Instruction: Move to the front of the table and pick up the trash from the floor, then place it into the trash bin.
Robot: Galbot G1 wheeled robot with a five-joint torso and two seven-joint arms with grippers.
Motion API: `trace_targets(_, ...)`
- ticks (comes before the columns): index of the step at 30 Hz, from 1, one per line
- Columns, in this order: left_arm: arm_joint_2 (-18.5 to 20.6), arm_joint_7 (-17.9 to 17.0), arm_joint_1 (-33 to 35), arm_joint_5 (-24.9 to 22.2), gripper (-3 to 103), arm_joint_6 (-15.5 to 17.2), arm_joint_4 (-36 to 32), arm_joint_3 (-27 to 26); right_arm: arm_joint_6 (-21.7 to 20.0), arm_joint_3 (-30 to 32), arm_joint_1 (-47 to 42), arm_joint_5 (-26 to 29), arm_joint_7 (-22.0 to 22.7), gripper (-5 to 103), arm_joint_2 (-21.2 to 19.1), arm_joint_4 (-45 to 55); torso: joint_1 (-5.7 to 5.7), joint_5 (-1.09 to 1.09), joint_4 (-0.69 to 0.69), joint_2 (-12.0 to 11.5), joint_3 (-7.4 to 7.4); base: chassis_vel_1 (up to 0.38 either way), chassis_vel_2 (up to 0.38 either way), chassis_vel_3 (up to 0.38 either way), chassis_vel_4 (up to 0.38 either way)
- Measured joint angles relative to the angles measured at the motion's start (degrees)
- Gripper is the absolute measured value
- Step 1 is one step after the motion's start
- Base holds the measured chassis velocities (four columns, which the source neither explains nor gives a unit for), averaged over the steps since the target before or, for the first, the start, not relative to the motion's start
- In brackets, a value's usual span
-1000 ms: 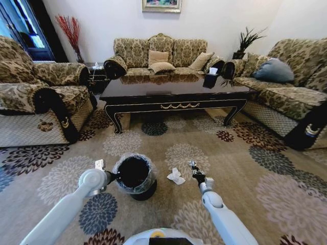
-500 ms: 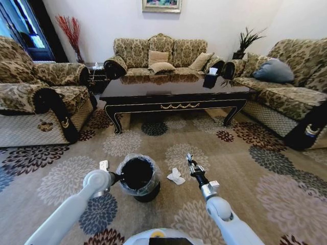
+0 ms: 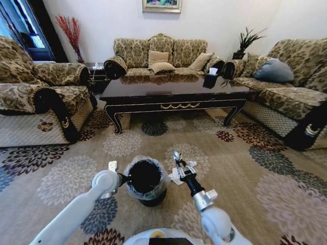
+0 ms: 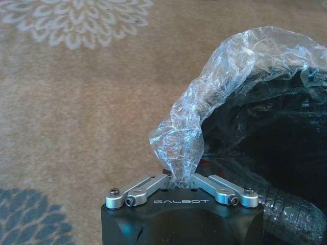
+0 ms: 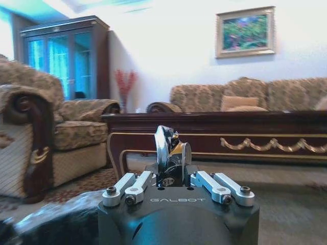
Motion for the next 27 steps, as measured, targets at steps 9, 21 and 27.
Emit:
trace_targets(9, 0.2, -0.1, -1.2, 0.3, 0, 0.0, -0.4, 3.1, 1.0, -3.5, -5.2, -6.2, -0.8, 24, 0.7, 5.1, 0.0, 0.0, 0.01, 0.0, 0.0, 0.0, 0.0, 0.0, 0.0)
trace_targets(21, -0.1, -0.1, -0.4, 0.8, 0, 0.0, -1.8, 4.7, 1.9, -6.3, -6.4, -9.9, -1.7, 24, 1.9, 2.7, 0.0, 0.0, 0.02, 0.0, 0.0, 0.0, 0.0, 0.0, 0.0)
trace_targets(27, -0.3, 0.0, 0.1, 1.0, 0, 0.0, -1.8, 4.6, 2.0, -6.4, -6.8, -10.4, -1.9, 38, 1.7, 1.8, 0.0, 0.0, 0.01, 0.0, 0.0, 0.0, 0.0, 0.0, 0.0)
